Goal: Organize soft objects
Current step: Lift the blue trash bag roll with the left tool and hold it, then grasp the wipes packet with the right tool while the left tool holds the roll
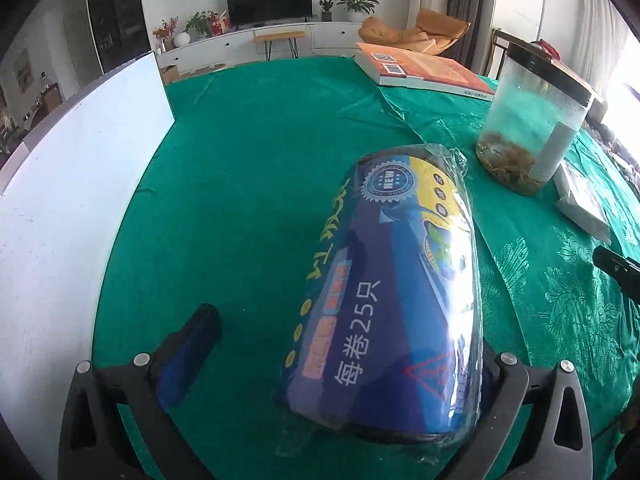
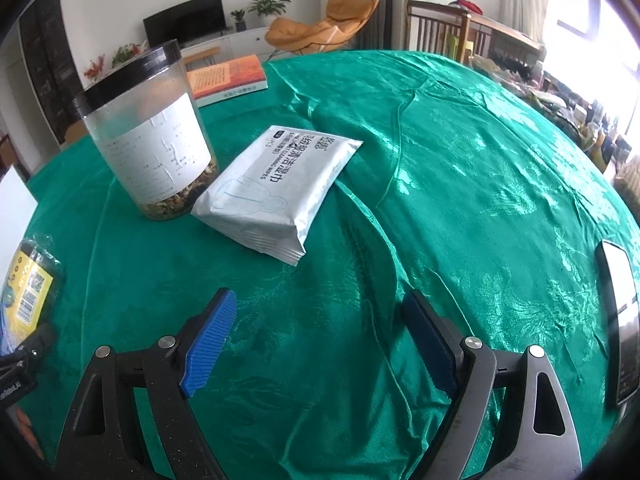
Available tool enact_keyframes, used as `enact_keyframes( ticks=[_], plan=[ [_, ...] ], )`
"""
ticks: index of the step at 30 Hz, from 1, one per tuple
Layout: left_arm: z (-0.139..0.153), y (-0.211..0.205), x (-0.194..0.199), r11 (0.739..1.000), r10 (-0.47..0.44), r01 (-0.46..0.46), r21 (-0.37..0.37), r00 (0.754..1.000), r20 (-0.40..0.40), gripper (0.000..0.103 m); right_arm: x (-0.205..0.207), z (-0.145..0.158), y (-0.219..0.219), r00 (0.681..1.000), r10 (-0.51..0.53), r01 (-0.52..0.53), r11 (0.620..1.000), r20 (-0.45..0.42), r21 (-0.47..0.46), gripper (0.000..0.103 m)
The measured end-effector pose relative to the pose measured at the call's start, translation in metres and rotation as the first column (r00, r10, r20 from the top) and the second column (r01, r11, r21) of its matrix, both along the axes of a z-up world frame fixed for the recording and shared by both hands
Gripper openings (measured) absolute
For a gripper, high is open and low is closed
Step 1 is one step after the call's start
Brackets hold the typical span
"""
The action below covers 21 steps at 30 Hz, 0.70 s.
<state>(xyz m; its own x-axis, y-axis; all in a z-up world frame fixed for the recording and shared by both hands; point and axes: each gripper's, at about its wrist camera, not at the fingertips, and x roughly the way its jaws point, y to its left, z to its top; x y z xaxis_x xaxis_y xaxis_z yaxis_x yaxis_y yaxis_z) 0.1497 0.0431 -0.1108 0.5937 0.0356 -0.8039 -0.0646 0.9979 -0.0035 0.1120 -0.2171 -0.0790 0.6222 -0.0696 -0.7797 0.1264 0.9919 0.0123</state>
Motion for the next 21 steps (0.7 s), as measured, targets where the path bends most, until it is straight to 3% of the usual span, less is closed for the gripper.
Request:
enact_keyframes(
  ticks=[5,7,11,14,18,21],
  plan=[
    [0.000,0.000,0.000,1.000,0.000,0.000,-0.001,1.000,0.000,0.103,0.031,-0.001,0.008,0.997,0.059,-0.062,0.994,-0.042,-0.088,0.087],
    [0.000,0.000,0.000,1.000,0.000,0.000,0.000,1.000,0.000,0.103,0.040,-0.001,-0.005,0.997,0.057,-0.060,0.995,-0.042,-0.075,0.086],
    [0.000,0.000,0.000,1.000,0.000,0.000,0.000,1.000,0.000,0.103,0.044,0.004,-0.042,0.996,-0.069,0.060,0.989,-0.061,-0.133,0.085],
    [0.000,0.000,0.001,1.000,0.001,-0.001,0.000,1.000,0.000,0.103,0.036,0.022,-0.063,0.993,-0.109,0.109,0.994,-0.053,0.001,0.086],
    [0.000,0.000,0.000,1.000,-0.006,0.006,-0.001,1.000,-0.004,0.103,0.054,0.044,-0.052,0.998,-0.056,0.057,0.996,-0.012,0.075,0.086],
    [0.003,0.002,0.007,0.998,-0.063,0.063,-0.003,0.994,-0.084,0.103,0.091,0.034,-0.032,0.996,0.002,0.006,0.996,-0.092,0.093,0.086]
  ],
)
